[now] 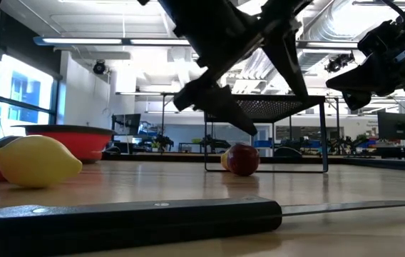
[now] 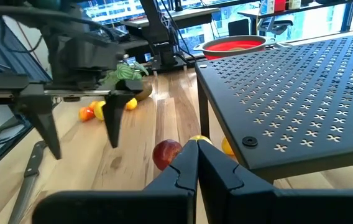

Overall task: Pick & Place Fruit
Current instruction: Put the red Pomegranate into the strainer bowl

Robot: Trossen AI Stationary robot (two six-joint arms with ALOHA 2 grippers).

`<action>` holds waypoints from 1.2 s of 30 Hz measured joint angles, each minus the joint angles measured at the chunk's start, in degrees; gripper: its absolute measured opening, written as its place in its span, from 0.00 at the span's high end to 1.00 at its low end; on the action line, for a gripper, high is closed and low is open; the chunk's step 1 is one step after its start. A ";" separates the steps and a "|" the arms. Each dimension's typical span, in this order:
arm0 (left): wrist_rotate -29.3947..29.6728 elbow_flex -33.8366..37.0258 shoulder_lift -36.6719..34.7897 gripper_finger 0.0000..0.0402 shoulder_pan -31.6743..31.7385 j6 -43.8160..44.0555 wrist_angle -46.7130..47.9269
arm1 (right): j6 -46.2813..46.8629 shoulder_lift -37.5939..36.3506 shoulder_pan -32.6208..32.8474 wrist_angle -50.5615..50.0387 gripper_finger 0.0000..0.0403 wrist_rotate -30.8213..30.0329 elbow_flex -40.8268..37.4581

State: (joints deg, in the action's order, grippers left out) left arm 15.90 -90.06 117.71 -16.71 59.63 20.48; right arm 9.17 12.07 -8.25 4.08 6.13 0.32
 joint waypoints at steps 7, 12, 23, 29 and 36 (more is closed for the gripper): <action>12.61 0.02 -0.02 0.16 -0.98 11.60 12.12 | 0.00 -0.01 0.00 0.00 1.00 0.00 0.02; 16.78 0.00 1.06 0.16 -0.86 11.41 13.18 | -0.09 -0.01 0.00 0.00 1.00 0.00 0.02; 22.55 0.05 5.48 0.16 -0.45 5.88 9.13 | -0.42 0.01 0.00 -0.27 1.00 -0.16 0.02; 22.51 0.00 5.44 0.16 0.31 3.42 8.22 | -0.42 -0.01 0.00 -0.01 1.00 -0.17 0.02; 22.45 0.02 5.44 0.16 1.80 0.16 5.77 | -0.44 0.01 0.00 -0.08 1.00 -0.17 0.02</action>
State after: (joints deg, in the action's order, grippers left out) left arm 38.35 -90.04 123.15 -14.92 59.79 26.25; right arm 8.73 12.08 -8.25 4.00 5.96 0.34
